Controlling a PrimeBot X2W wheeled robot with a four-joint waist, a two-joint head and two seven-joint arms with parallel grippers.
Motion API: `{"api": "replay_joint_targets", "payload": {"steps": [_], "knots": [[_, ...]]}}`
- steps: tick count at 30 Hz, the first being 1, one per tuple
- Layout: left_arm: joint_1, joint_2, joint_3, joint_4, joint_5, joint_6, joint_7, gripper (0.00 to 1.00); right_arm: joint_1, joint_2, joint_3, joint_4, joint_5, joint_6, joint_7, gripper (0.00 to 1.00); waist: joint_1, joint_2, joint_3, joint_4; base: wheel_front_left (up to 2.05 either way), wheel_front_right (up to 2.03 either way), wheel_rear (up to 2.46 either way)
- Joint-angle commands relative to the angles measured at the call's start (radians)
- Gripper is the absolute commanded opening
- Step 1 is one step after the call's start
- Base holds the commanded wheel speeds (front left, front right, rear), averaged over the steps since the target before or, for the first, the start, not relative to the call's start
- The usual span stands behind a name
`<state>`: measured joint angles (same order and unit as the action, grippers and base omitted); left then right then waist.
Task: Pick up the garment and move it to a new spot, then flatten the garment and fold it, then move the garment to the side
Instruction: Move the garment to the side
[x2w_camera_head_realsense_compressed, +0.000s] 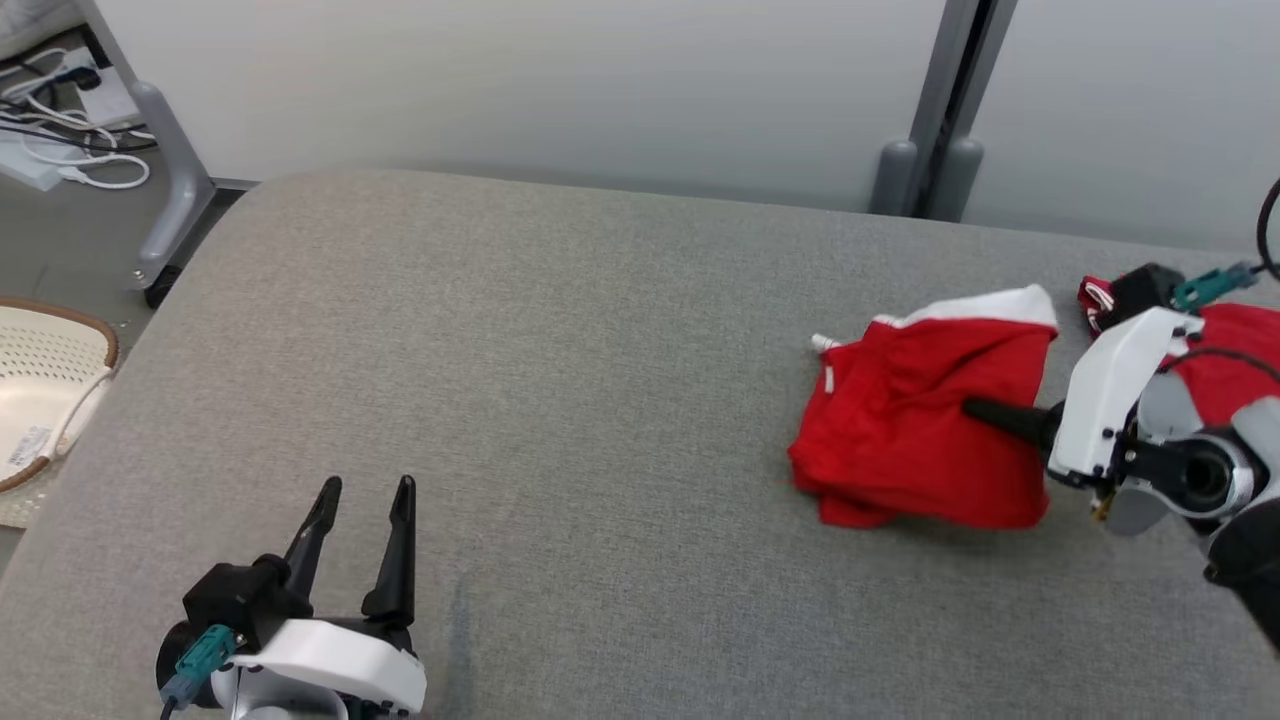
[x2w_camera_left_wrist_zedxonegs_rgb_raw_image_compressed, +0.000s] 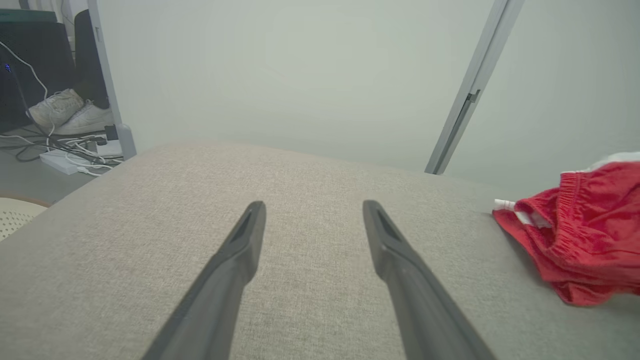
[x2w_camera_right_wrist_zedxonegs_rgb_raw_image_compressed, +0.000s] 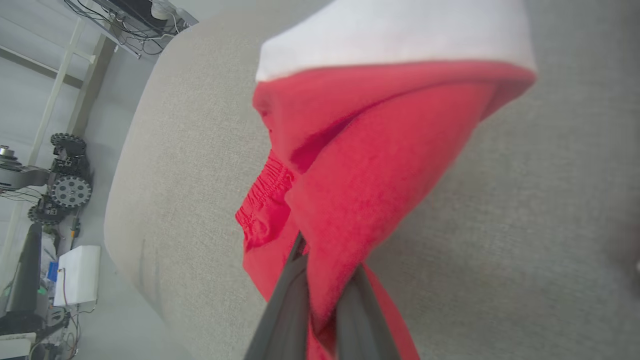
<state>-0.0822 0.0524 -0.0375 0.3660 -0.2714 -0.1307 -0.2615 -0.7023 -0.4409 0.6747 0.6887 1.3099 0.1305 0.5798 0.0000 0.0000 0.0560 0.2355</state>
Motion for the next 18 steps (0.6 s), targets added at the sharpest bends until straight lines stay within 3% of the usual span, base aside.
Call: {"api": "replay_joint_targets", "payload": {"steps": [1, 11, 18], "knots": [[-0.027, 0.008, -0.002, -0.008, 0.001, 0.0, -0.003, 1.0, -0.044, -0.023, 0.012, -0.01, -0.028, 0.001, 0.005, 0.0, 0.0, 0.0, 0.039, -0.032, 0.0, 0.0, 0.0], [-0.122, 0.03, -0.033, -0.03, -0.021, 0.0, -0.003, 1.0, -0.286, -0.131, 0.051, -0.021, -0.132, 0.001, 0.066, 0.0, 0.0, 0.0, 0.22, -0.08, 0.0, 0.0, 0.0], [-0.162, 0.051, -0.042, -0.043, -0.032, 0.0, -0.003, 1.0, -0.363, -0.217, 0.047, -0.034, -0.163, 0.001, 0.113, 0.0, 0.0, 0.0, 0.299, -0.086, 0.0, 0.0, 0.0]]}}
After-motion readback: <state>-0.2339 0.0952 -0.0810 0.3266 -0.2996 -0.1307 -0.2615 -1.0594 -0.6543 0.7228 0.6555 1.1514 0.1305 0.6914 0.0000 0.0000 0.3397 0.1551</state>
